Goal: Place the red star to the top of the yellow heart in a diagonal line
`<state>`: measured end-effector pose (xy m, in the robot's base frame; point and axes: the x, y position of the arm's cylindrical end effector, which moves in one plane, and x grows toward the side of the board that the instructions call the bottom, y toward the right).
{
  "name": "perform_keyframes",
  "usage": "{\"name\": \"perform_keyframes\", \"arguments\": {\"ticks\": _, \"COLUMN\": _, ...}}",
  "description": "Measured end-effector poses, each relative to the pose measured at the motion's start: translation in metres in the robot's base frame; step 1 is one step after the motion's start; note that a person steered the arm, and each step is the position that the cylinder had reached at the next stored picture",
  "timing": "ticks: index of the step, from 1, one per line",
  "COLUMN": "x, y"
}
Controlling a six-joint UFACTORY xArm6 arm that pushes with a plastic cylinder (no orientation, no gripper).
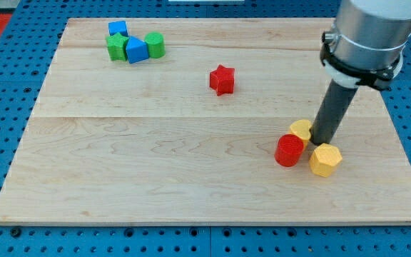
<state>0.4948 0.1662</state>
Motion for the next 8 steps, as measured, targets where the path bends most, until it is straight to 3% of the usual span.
{"name": "perform_keyframes", "arguments": {"ticks": 1, "x": -0.032, "y": 0.017}}
{"name": "perform_keyframes", "arguments": {"ticks": 2, "x": -0.095, "y": -0.017}}
{"name": "perform_keyframes", "arguments": {"ticks": 3, "x": -0.151, "y": -0.111}}
{"name": "perform_keyframes", "arguments": {"ticks": 4, "x": -0.206, "y": -0.16}}
{"name": "perform_keyframes", "arguments": {"ticks": 5, "x": -0.15, "y": -0.198}}
{"name": "perform_keyframes", "arguments": {"ticks": 6, "x": -0.087, "y": -0.129}}
{"name": "perform_keyframes", "arguments": {"ticks": 7, "x": -0.118, "y": -0.18}}
{"name": "perform_keyframes", "arguments": {"ticks": 8, "x": -0.129, "y": -0.171}}
